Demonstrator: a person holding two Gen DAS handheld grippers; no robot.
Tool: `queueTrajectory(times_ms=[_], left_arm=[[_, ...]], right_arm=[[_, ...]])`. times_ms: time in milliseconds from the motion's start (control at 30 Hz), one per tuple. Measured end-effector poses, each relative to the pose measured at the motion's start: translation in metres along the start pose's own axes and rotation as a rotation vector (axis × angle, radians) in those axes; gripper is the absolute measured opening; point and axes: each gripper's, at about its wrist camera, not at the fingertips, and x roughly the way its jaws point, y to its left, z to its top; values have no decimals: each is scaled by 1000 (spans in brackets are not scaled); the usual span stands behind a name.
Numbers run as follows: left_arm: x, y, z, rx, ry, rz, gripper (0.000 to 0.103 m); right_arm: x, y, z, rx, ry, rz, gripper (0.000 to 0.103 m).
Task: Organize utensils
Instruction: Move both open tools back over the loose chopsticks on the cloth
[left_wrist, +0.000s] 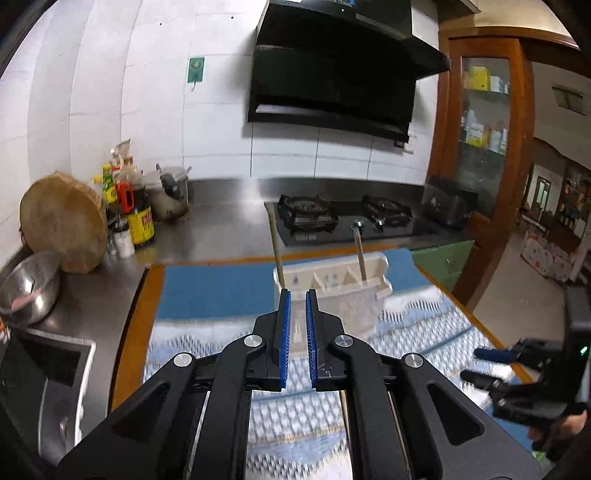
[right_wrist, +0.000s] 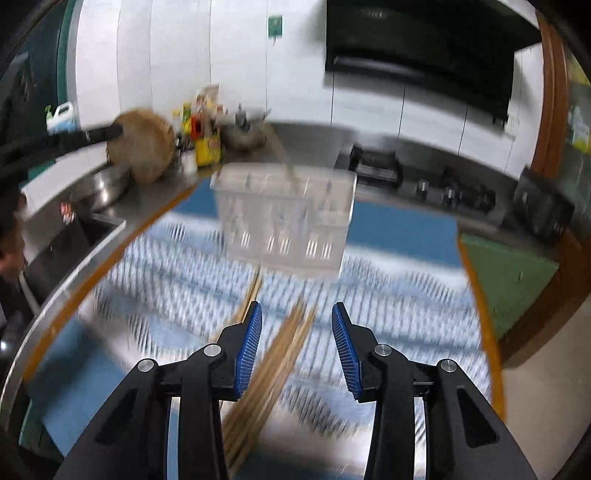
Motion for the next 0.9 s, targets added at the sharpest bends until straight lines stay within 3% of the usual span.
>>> queueTrajectory(times_ms=[167, 367, 900], left_arm=[[-20, 0, -49, -19, 24, -15, 8], [-27, 4, -93, -66, 62, -27, 8], [4, -29, -178, -91, 258, -130, 8]], right_arm=[[7, 16, -59, 54, 65, 9, 33], [15, 33, -103, 90, 108, -8, 32], [29, 35, -126, 108, 147, -63, 19]])
